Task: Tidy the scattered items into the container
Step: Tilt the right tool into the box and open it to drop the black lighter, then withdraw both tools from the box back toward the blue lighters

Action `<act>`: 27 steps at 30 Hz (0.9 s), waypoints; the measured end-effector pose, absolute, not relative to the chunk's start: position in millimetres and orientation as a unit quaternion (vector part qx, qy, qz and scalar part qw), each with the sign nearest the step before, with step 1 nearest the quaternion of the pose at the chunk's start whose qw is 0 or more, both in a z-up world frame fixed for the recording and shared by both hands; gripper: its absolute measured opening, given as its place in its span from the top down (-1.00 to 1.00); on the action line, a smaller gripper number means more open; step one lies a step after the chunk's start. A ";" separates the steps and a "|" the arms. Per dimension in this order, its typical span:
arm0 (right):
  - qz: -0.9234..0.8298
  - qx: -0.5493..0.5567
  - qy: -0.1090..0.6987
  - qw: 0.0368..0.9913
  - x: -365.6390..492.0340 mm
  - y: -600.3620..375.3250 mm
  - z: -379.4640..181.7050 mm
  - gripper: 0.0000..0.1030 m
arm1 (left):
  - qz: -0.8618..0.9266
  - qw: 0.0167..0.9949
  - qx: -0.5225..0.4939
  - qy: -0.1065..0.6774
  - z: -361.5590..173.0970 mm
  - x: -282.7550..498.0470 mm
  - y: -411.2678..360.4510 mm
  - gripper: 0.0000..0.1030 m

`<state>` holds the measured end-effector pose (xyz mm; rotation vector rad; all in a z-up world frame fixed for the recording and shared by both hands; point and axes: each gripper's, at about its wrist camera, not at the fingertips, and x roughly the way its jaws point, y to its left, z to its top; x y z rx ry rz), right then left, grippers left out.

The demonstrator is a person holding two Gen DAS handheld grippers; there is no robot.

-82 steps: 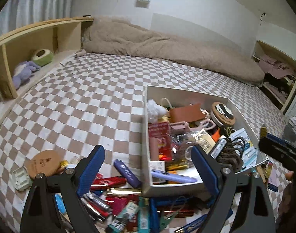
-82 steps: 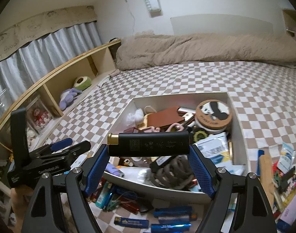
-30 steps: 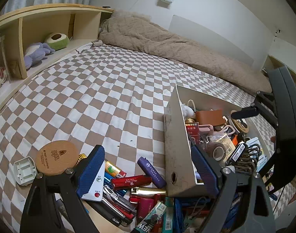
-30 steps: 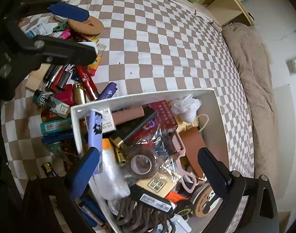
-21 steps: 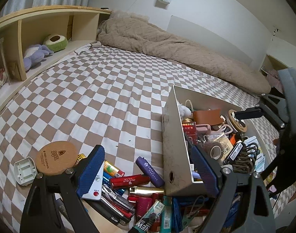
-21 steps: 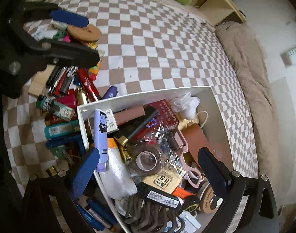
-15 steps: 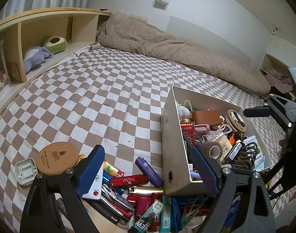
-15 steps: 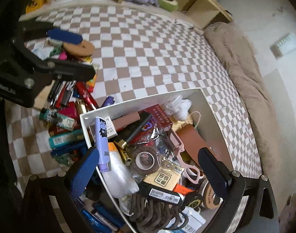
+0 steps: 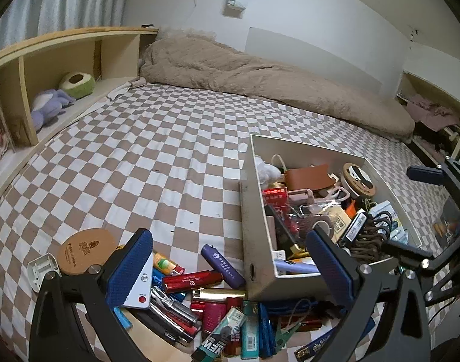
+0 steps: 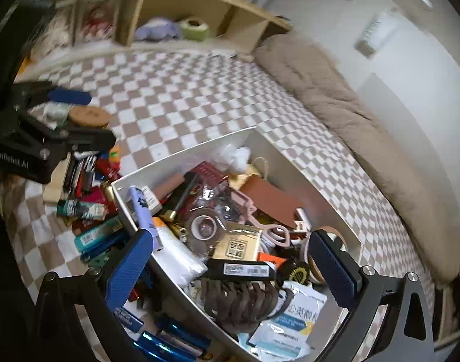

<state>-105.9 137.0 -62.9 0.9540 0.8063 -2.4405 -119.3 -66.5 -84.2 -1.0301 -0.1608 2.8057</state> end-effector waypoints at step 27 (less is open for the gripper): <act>-0.957 0.263 0.098 0.070 -44.1 211.4 -43.0 -1.00 | 0.941 0.111 -0.317 -0.049 -71.5 -100.3 -40.9 -1.00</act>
